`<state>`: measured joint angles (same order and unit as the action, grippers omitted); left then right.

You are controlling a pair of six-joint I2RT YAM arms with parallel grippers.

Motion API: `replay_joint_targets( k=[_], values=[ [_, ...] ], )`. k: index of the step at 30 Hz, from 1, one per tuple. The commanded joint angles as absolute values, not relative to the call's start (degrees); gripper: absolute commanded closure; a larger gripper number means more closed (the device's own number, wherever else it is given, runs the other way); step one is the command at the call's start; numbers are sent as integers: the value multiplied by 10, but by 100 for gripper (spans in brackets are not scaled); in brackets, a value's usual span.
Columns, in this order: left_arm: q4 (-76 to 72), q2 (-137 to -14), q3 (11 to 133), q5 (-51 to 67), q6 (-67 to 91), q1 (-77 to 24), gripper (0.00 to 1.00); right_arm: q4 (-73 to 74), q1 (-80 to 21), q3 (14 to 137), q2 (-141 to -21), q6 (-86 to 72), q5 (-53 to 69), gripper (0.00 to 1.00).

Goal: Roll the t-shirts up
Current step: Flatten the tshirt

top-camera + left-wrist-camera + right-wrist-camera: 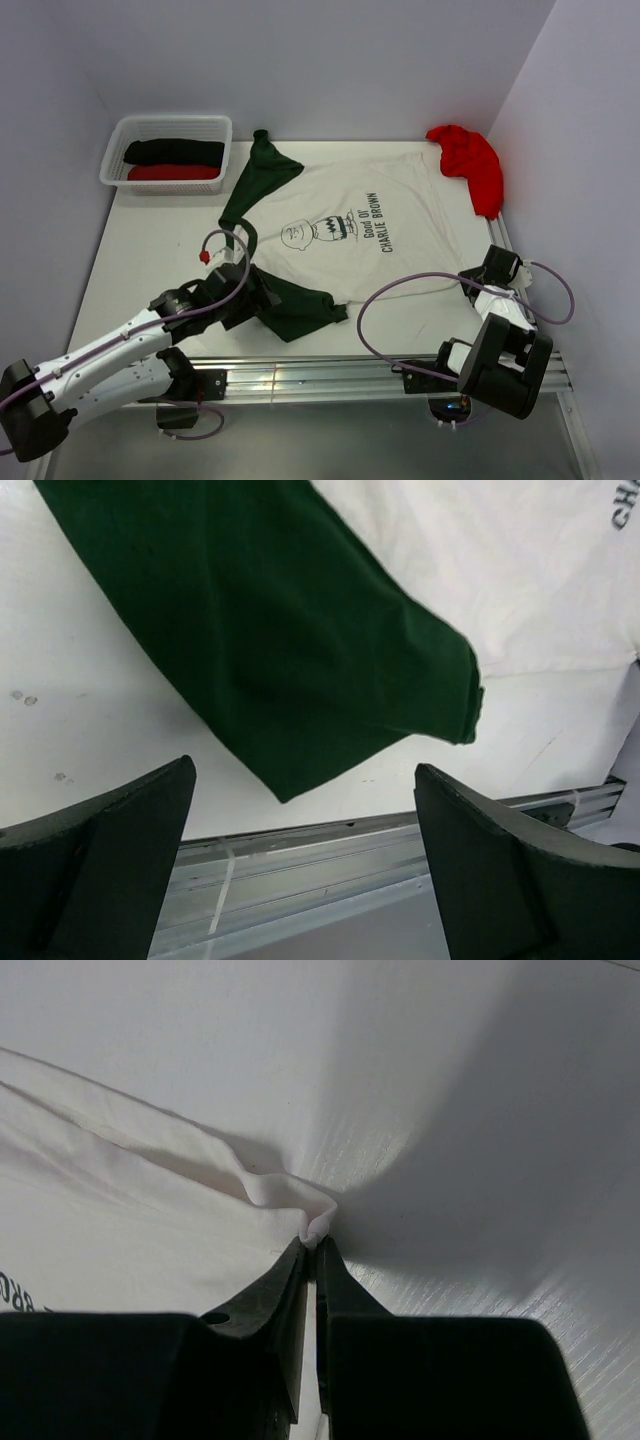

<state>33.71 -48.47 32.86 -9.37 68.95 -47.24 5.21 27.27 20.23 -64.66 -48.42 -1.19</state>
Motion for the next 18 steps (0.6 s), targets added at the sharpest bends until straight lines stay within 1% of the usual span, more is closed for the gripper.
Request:
replay_joint_targets(
  k=[1, 6, 8, 10, 12, 18],
  values=[
    [329, -489, 317, -119, 736, -504, 3, 48, 274, 202, -651, -483, -21, 100],
    [303, -518, 300, -146, 783, -565, 2, 48, 270, 203, -653, -479, -21, 100],
    [290, -542, 288, -161, 809, -584, 3, 49, 270, 202, -652, -479, -21, 100],
    [274, -560, 282, -174, 824, -606, 6, 50, 269, 203, -651, -478, -21, 100],
    [259, -583, 278, -188, 842, -621, 11, 50, 270, 201, -650, -477, -21, 100],
    [217, -624, 280, -221, 864, -628, 22, 47, 269, 198, -645, -475, -17, 100]
  ],
)
